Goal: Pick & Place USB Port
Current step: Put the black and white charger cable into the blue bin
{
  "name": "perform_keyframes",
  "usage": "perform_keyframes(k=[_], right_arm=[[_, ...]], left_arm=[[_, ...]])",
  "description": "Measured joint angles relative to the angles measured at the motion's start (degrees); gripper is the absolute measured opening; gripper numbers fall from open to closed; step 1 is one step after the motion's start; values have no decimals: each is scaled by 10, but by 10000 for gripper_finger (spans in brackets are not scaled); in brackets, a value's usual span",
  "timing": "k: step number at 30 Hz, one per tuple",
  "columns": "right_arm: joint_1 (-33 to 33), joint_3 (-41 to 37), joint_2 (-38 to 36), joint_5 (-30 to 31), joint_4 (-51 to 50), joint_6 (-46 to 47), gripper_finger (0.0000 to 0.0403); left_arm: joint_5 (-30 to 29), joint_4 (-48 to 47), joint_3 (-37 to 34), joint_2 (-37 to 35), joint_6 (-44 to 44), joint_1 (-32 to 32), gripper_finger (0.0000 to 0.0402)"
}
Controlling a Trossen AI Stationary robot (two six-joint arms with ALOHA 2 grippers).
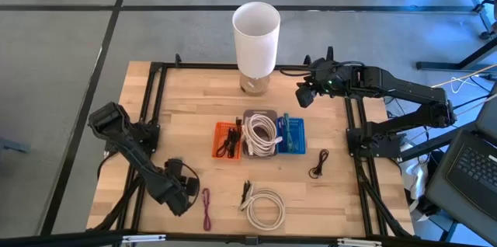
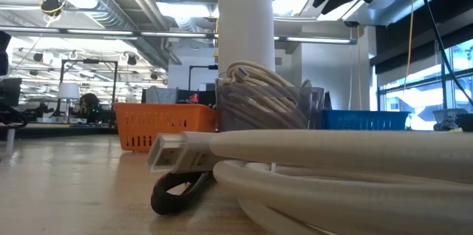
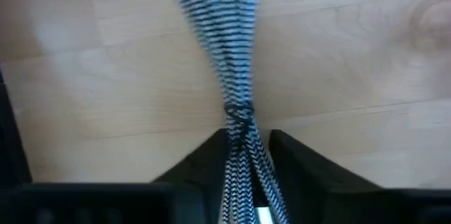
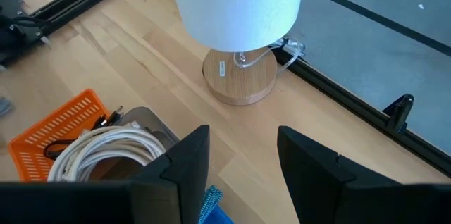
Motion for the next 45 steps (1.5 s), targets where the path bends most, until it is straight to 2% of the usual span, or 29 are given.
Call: perform_keyframes(k=[4, 9, 13, 15, 17, 20, 23, 25, 27, 30, 32, 36, 38, 41, 45], right_arm=[[0, 0, 0, 0, 0, 0, 170], [0, 0, 0, 0, -2, 0, 170], [0, 0, 0, -2, -10, 0, 170], [0, 0, 0, -4, -16, 1, 170], [0, 0, 0, -13, -16, 2, 170], [0, 0, 0, -18, -15, 6, 170], [0, 0, 0, -48, 3, 20, 170], [3, 0, 0, -85, 36, 18, 170], [14, 0, 0, -122, 80, 11, 170], [45, 0, 0, -156, 161, -8, 170], [66, 0, 0, -161, 207, -18, 170], [102, 0, 0, -161, 276, -27, 170], [116, 0, 0, -161, 303, -28, 170], [134, 0, 0, -152, 336, -29, 170], [152, 0, 0, -126, 364, -42, 170]], left_arm=[[-3, -5, -1, -13, 5, -2, 23], [-1, -18, -3, -32, 3, -4, 18], [-64, -27, 16, -65, 2, -9, 17], [-126, -28, 27, -88, 0, -14, 17], [-220, -28, 37, -113, 6, -19, 17], [-411, -2, 47, -151, 51, -18, 17], [-597, 42, 48, -192, 144, -10, 17], [-664, 63, 48, -218, 217, 5, 17], [-684, 80, 48, -247, 290, 31, 17], [-664, 138, 48, -289, 430, 76, 16], [-627, 211, 48, -315, 561, 110, 16], [-505, 403, 48, -341, 834, 188, 16], [-432, 504, 48, -343, 942, 231, 16], [-320, 617, 49, -334, 1030, 296, 16], [-189, 704, 49, -307, 1050, 373, 16]])
